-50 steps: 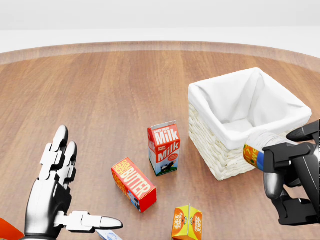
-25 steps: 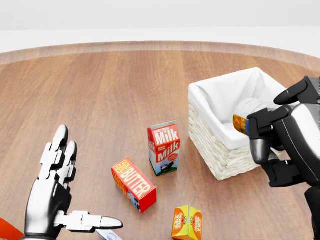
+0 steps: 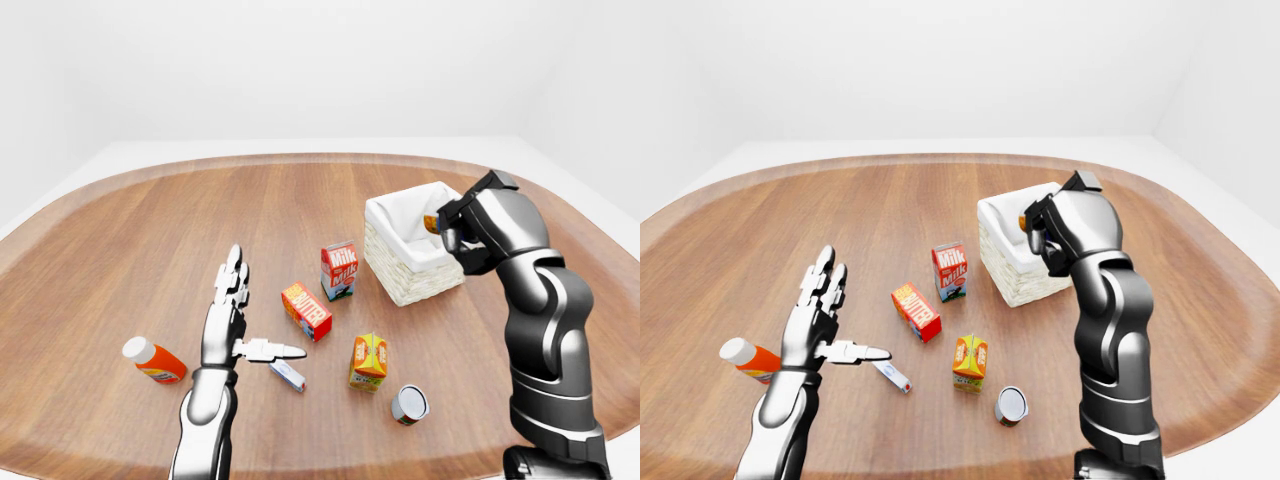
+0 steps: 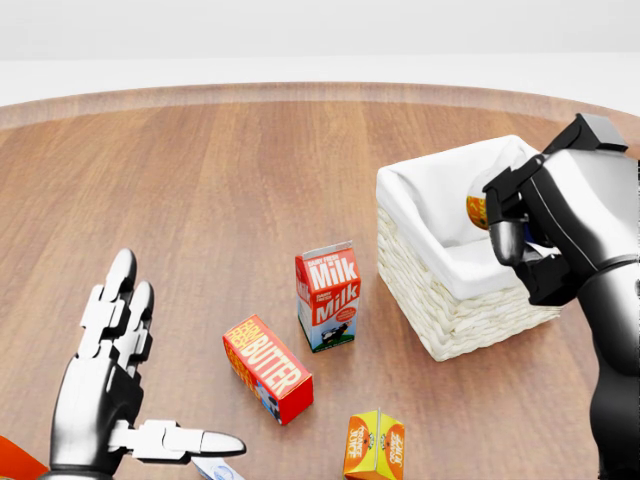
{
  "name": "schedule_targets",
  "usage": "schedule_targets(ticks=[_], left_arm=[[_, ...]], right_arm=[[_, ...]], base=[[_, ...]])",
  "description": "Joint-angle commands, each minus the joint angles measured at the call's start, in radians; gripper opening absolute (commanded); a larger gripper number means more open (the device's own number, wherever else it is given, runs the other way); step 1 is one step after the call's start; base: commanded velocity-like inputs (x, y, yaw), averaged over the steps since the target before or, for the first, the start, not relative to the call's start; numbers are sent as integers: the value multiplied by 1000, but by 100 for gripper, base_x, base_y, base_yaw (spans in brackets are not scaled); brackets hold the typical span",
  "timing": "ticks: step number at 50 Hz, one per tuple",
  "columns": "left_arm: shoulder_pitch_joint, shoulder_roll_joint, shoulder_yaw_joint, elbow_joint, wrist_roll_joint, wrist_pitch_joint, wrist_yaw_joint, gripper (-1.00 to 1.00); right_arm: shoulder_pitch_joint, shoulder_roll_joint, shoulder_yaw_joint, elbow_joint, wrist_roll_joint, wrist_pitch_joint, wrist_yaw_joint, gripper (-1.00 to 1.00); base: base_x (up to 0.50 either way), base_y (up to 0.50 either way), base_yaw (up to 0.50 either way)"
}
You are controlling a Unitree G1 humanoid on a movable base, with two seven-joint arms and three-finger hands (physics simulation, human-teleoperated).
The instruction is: Pick up the alphabet soup and the tomato sauce, and put them in the basket.
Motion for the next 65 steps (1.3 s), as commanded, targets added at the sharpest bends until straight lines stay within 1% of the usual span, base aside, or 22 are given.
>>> schedule_targets(ticks=[1,4,12,16,25,33,36,38,43,49,57,65], left_arm=[[-12,-5,10,10,22,0,28,100],[-11,-5,9,5,22,0,27,100],[-9,-5,8,5,22,0,25,100],[-4,-5,6,-15,22,0,24,100],[-4,-5,8,-6,18,0,20,100],[-3,-5,7,0,17,0,18,100],[-3,-6,6,-8,18,0,19,100],[-2,-5,6,-7,17,0,18,100],[-3,-5,6,-4,16,0,18,100],[-5,-5,7,3,14,0,16,100],[-6,-5,7,-6,14,0,18,100],[-12,-5,9,3,11,0,19,100]], right_arm=[[-115,-57,13,231,-20,0,-81,-100],[-141,-62,17,299,-1,0,-107,-100],[-227,-75,45,428,-17,0,-141,-100],[-273,-85,53,519,-11,0,-178,-100],[-409,-89,96,812,0,0,-300,-100],[-491,-87,118,976,13,0,-368,-100],[-541,-84,128,1063,17,0,-402,-100],[-590,-79,144,1170,15,0,-445,-100],[-660,-74,158,1295,42,0,-484,-100],[-707,-61,175,1402,61,0,-542,-100],[-792,-55,190,1511,67,0,-567,-100],[-824,-48,188,1581,94,0,-600,-100]], base=[[0,0,0],[0,0,0],[0,0,0],[0,0,0],[0,0,0],[0,0,0],[0,0,0],[0,0,0],[0,0,0],[0,0,0],[0,0,0],[0,0,0]])
